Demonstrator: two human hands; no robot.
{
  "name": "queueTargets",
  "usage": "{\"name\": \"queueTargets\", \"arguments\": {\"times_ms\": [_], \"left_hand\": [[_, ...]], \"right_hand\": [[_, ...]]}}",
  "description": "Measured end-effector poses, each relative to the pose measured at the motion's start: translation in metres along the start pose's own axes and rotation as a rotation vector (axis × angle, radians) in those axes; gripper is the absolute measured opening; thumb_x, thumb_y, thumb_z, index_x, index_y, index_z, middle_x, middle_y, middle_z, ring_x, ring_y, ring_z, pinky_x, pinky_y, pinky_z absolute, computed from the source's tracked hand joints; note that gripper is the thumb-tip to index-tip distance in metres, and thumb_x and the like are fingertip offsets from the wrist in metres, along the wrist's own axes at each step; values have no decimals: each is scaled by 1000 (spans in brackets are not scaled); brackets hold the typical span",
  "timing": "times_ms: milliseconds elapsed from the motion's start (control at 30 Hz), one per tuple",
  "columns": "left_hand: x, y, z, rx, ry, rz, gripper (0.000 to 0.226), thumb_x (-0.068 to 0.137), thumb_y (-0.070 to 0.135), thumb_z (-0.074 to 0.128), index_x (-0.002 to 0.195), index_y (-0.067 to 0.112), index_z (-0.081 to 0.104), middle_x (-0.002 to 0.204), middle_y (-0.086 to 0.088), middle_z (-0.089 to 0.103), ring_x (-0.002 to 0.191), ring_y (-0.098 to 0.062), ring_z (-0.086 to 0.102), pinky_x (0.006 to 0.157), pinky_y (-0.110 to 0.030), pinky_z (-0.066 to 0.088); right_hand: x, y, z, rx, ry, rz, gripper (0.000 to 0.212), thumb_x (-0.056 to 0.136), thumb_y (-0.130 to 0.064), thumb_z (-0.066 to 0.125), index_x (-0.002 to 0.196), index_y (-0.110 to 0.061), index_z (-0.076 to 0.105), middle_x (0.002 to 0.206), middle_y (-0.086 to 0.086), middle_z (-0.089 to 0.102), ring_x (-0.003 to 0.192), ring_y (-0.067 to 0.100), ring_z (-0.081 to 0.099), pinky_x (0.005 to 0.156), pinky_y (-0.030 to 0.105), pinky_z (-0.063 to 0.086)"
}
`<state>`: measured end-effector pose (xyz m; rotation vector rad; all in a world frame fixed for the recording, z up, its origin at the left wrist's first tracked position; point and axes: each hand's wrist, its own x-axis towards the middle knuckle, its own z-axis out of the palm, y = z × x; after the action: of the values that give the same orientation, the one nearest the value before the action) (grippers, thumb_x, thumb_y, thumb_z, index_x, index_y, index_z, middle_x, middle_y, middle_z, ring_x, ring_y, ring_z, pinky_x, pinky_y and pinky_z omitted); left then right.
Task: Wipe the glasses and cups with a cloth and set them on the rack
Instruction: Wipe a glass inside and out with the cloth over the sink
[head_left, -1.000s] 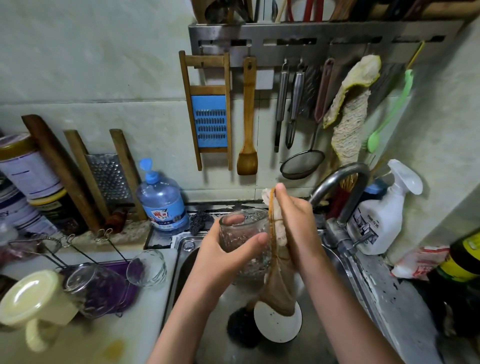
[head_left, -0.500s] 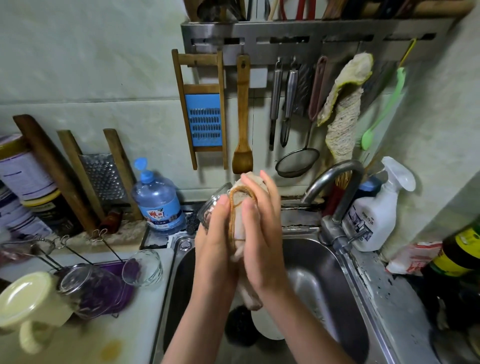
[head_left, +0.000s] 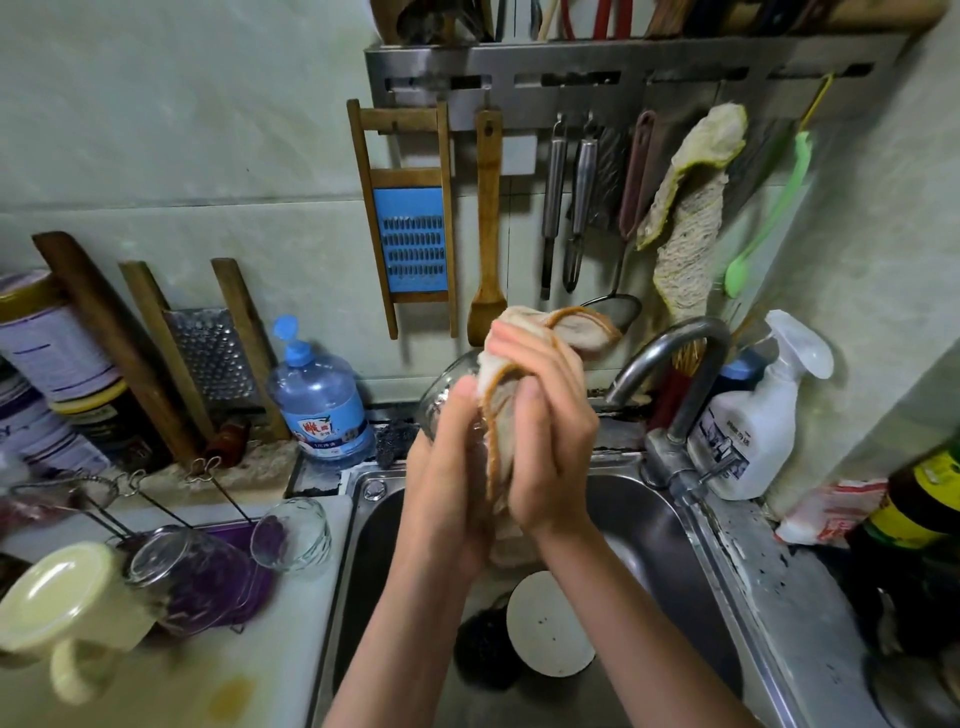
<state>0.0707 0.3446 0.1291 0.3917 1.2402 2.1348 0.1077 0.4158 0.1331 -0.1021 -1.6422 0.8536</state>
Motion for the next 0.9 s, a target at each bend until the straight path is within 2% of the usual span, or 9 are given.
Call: {"name": "queueTargets", "arguments": {"times_ms": [100, 200, 300, 433, 533, 600, 733, 833, 900], "left_hand": [[-2, 2, 7, 66, 66, 127, 57, 64, 47, 71, 102, 4, 68, 95, -12, 72, 88, -21, 69, 76, -30, 57], [0, -3, 5, 103, 112, 216, 73, 66, 47, 71, 121, 0, 58, 111, -18, 70, 102, -30, 69, 86, -38, 57], [3, -6, -2, 255, 126, 358, 76, 66, 45, 71, 126, 3, 51, 117, -16, 66, 108, -23, 66, 90, -33, 55], [10, -2, -9, 501, 59, 484, 69, 61, 46, 73, 119, 16, 48, 106, 13, 62, 98, 6, 62, 85, -10, 45], [15, 1, -13, 612, -3, 534, 75, 60, 49, 76, 123, 22, 46, 107, 19, 62, 104, 5, 60, 90, -11, 43], [19, 4, -14, 646, -36, 562, 71, 60, 48, 77, 121, 31, 44, 109, 25, 62, 107, 2, 60, 92, -14, 44], [23, 14, -8, 660, -28, 612, 71, 61, 46, 76, 121, 26, 44, 108, 19, 59, 103, 7, 59, 89, -9, 42], [26, 19, -6, 552, 44, 557, 67, 62, 49, 74, 119, 23, 48, 105, 15, 62, 97, 9, 61, 82, -7, 43], [24, 16, -3, 503, 87, 511, 64, 62, 51, 73, 116, 26, 51, 104, 13, 64, 94, 7, 63, 80, -8, 45]], "right_hand": [[-3, -10, 10, 280, 174, 323, 38, 96, -8, 31, 116, 5, 60, 127, 14, 60, 124, 26, 53, 106, 44, 41], [-1, -20, 16, 675, 322, 844, 37, 100, -25, 36, 124, -10, 60, 121, 12, 65, 111, 22, 64, 91, 32, 53], [3, -22, 12, 922, 311, 1276, 44, 98, -41, 40, 105, -10, 70, 96, 12, 74, 86, 22, 72, 74, 29, 59], [4, -20, 8, 1046, 295, 1383, 53, 96, -41, 37, 110, -2, 69, 105, 20, 71, 96, 33, 69, 87, 40, 56], [5, -22, 5, 1062, 267, 1443, 54, 97, -37, 33, 101, 2, 70, 96, 22, 72, 81, 33, 72, 73, 40, 60], [9, -24, -1, 1058, 252, 1480, 53, 96, -38, 37, 104, 2, 70, 100, 23, 71, 88, 35, 71, 80, 42, 59], [12, -34, -15, 1049, 208, 1538, 49, 96, -41, 44, 106, -1, 71, 102, 22, 72, 94, 34, 68, 86, 44, 53], [9, -45, -16, 1092, 177, 1520, 49, 97, -41, 44, 111, -2, 70, 109, 21, 70, 105, 35, 66, 101, 48, 45], [11, -44, -12, 1098, 206, 1492, 48, 98, -40, 42, 108, -2, 70, 103, 19, 72, 95, 32, 70, 93, 43, 51]]}}
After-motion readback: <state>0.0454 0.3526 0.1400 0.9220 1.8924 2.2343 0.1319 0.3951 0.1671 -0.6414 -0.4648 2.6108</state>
